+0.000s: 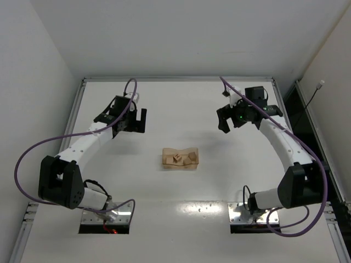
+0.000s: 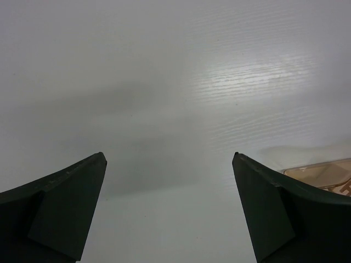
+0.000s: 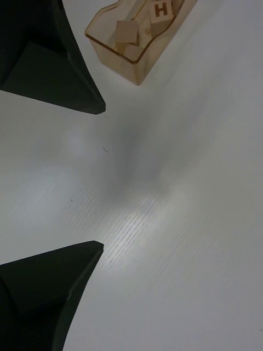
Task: Build the wood block tower
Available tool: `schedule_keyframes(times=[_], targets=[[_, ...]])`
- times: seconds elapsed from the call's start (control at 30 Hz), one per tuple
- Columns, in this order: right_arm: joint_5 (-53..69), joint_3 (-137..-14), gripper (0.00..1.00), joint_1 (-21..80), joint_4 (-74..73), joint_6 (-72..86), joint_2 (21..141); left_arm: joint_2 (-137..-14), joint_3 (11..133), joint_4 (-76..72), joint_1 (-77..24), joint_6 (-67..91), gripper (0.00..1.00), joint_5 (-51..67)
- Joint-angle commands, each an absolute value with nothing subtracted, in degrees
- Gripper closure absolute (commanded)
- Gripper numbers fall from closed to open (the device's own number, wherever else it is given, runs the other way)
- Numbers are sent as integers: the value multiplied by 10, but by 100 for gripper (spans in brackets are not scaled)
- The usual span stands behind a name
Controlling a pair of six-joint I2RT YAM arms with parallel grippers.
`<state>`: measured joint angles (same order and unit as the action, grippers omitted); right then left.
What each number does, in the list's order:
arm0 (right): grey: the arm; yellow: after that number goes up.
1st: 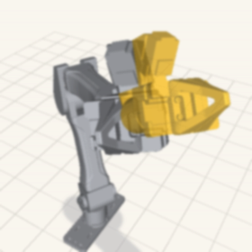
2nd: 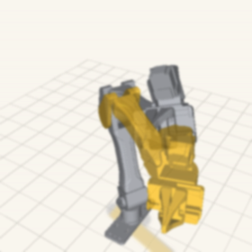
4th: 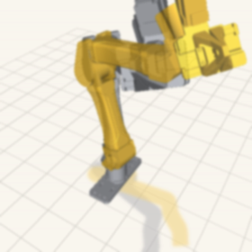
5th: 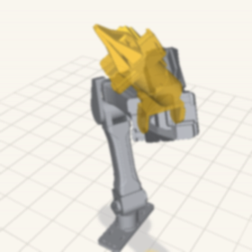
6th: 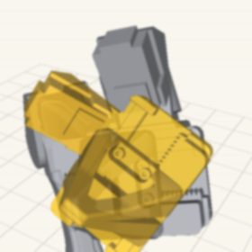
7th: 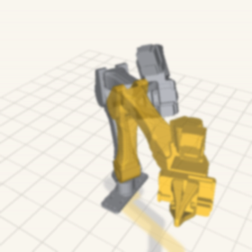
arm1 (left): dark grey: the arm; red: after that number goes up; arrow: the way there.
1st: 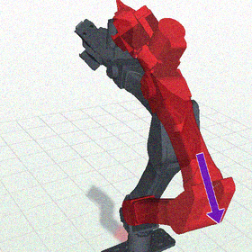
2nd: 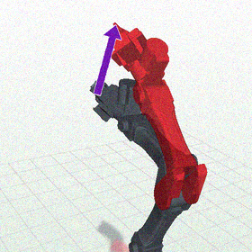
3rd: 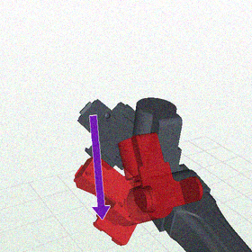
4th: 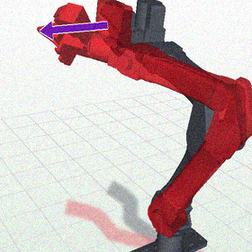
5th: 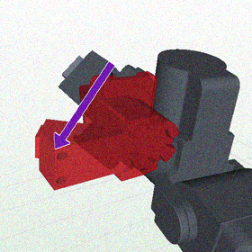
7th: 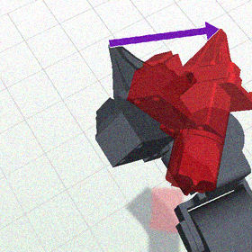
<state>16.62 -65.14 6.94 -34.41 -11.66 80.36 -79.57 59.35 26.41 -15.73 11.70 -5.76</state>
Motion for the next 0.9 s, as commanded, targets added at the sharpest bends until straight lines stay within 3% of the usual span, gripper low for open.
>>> schedule_keyframes(times=[0.0,0.2,0.27,0.43,0.63,0.87], targets=[[191,-649,0,72,-344,-128,791,-783,593,243,-151,124,0,-50],[196,-660,1,79,-357,-162,796,-783,593,243,-151,124,0,-45],[218,-673,7,91,-371,-178,796,-783,593,243,-151,119,0,-45],[251,-692,15,196,-431,-287,781,-801,610,250,-151,119,0,-51],[222,-679,30,344,-472,-383,795,-821,634,258,-151,119,0,-63],[211,-662,50,438,-475,-421,825,-826,640,258,-151,113,0,-76]])
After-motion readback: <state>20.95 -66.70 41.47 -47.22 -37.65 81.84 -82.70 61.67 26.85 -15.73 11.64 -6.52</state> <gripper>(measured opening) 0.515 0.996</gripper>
